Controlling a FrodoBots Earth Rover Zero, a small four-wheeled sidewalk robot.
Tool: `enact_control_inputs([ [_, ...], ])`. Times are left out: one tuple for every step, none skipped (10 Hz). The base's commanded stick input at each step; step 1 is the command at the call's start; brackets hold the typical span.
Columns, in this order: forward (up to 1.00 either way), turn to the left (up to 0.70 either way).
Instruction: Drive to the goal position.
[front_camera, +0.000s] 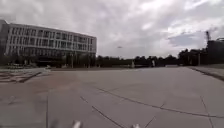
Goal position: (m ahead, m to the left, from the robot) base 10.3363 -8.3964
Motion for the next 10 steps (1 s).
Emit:
enact_control_inputs([
  [0.70,0.00],
  [0.70,0.00],
  [0.70,0.00],
  [0.70,0.00],
  [0.70,-0.11],
  [0.70,-0.25],
  [0.70,-0.30],
  [0.70,-0.10],
  [0.70,-0.01],
  [0.70,0.00],
])
